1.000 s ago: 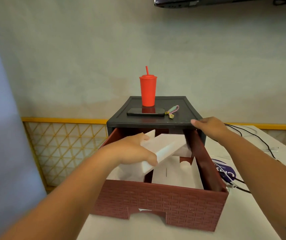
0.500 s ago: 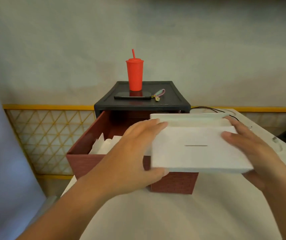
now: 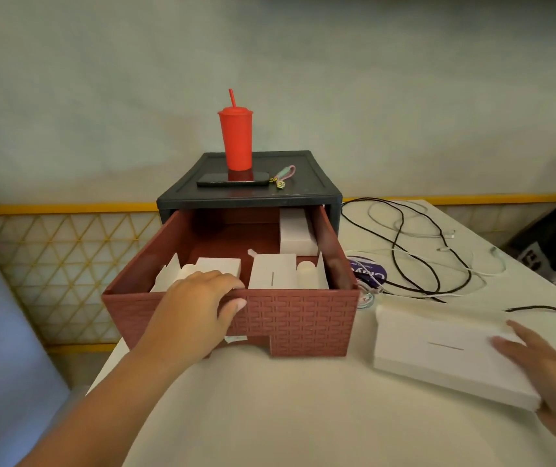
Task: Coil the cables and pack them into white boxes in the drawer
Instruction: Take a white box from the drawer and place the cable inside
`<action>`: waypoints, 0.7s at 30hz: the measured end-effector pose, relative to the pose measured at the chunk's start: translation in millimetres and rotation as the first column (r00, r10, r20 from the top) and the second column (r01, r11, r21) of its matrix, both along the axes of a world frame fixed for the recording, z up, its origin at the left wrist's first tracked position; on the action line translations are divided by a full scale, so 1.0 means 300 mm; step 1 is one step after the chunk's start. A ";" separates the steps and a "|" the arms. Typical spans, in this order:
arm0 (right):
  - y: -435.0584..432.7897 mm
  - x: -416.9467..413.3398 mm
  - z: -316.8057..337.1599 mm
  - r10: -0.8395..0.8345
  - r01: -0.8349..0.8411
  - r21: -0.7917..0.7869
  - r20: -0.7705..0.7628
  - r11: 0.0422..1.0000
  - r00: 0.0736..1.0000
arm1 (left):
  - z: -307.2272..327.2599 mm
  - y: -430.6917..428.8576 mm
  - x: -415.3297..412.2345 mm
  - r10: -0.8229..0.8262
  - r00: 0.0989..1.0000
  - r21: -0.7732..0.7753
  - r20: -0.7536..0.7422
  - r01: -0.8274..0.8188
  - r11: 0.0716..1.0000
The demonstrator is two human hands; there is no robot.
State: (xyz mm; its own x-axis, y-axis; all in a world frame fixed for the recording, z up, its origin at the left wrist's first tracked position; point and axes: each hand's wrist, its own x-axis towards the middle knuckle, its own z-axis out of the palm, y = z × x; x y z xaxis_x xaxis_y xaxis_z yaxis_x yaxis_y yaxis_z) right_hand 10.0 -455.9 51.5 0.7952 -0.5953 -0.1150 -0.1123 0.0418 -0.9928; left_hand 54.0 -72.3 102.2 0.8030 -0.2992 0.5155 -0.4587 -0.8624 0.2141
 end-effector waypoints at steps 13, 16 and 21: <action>0.037 0.017 -0.021 -0.049 -0.062 -0.495 -0.207 0.867 0.977 | -0.027 -0.002 0.054 0.048 0.999 -0.003 0.001 -0.048 0.999; 0.051 0.033 -0.033 -0.052 -0.079 -0.511 -0.238 0.856 0.970 | -0.029 -0.019 0.090 0.060 0.998 0.000 0.002 -0.060 0.998; 0.069 0.030 -0.059 -0.111 -0.044 -0.569 -0.235 0.821 0.966 | -0.020 -0.047 0.188 0.092 0.995 0.002 -0.041 -0.092 0.996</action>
